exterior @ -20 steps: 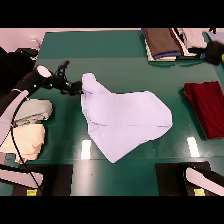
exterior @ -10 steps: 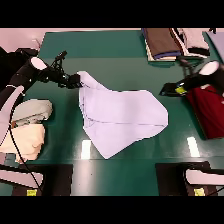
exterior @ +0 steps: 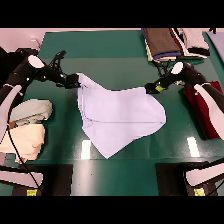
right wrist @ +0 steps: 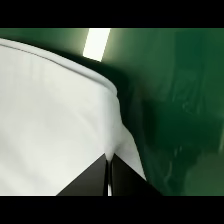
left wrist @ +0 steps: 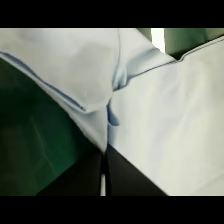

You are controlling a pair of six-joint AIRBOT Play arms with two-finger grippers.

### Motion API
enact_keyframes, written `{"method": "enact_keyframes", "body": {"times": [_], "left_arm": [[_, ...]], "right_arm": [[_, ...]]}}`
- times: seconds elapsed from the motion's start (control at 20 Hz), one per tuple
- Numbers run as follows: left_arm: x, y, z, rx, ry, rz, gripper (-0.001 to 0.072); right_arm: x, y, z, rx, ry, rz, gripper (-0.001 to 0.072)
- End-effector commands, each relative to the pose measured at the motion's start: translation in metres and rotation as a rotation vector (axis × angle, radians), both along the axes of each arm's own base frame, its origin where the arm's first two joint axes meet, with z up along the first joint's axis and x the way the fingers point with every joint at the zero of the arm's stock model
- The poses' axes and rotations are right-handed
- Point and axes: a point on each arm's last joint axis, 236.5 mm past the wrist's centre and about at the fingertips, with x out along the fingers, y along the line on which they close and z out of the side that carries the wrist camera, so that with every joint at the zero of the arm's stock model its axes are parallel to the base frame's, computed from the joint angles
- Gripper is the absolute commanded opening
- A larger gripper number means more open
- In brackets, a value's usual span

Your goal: Fold the shirts.

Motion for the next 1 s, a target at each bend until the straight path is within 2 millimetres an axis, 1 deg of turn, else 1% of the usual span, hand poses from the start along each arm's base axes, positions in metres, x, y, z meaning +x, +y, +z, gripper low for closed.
{"method": "enact_keyframes", "body": {"times": [0.0, 0.1, 0.15, 0.25, 0.3, 0.4, 0.45, 0.5, 0.55, 0.6, 0.65, 0.7, 0.75, 0.8, 0.9, 0.95], "left_arm": [[0.012, 0.038, 0.026, 0.023, -0.054, 0.062, 0.0022], [0.026, 0.07, 0.046, 0.024, -0.106, 0.129, 0.0022], [0.031, 0.081, 0.053, 0.024, -0.125, 0.153, 0.0022], [0.04, 0.086, 0.06, 0.028, -0.166, 0.178, 0.0022], [0.044, 0.086, 0.061, 0.027, -0.181, 0.186, 0.0022], [0.053, 0.083, 0.067, 0.025, -0.224, 0.198, 0.0022], [0.056, 0.082, 0.069, 0.023, -0.236, 0.203, 0.0023], [0.058, 0.083, 0.07, 0.024, -0.246, 0.209, 0.0028], [0.059, 0.085, 0.071, 0.023, -0.251, 0.216, 0.031], [0.057, 0.089, 0.073, 0.014, -0.241, 0.229, 0.0575], [0.051, 0.096, 0.073, 0.006, -0.216, 0.237, 0.0553], [0.041, 0.103, 0.073, 0.006, -0.183, 0.233, 0.0548], [0.026, 0.11, 0.068, 0.009, -0.124, 0.215, 0.0547], [0.009, 0.114, 0.059, 0.019, -0.068, 0.186, 0.0547], [-0.028, 0.116, 0.026, 0.06, 0.047, 0.166, 0.0547], [-0.047, 0.108, 0.008, 0.051, 0.095, 0.164, 0.0547]], "right_arm": [[-0.016, -0.049, 0.033, -0.125, -0.019, -0.05, 0.0017], [-0.039, -0.083, 0.057, -0.128, -0.033, -0.15, 0.0017], [-0.049, -0.095, 0.067, -0.116, -0.046, -0.199, 0.0017], [-0.07, -0.114, 0.079, -0.108, -0.053, -0.28, 0.0017], [-0.079, -0.119, 0.081, -0.099, -0.049, -0.325, 0.0016], [-0.097, -0.118, 0.082, -0.094, -0.056, -0.345, 0.0017], [-0.102, -0.116, 0.082, -0.089, -0.065, -0.357, 0.0017], [-0.103, -0.115, 0.085, -0.085, -0.09, -0.368, 0.0017], [-0.099, -0.117, 0.092, -0.08, -0.131, -0.38, 0.002], [-0.095, -0.12, 0.1, -0.074, -0.163, -0.401, 0.0096], [-0.091, -0.122, 0.11, -0.061, -0.187, -0.413, 0.0302], [-0.09, -0.127, 0.122, -0.05, -0.203, -0.431, 0.0355], [-0.09, -0.132, 0.132, -0.051, -0.215, -0.445, 0.0355], [-0.091, -0.138, 0.141, -0.051, -0.236, -0.461, 0.0355], [-0.095, -0.147, 0.149, -0.051, -0.268, -0.49, 0.0355], [-0.098, -0.144, 0.149, -0.039, -0.265, -0.493, 0.0355]]}}
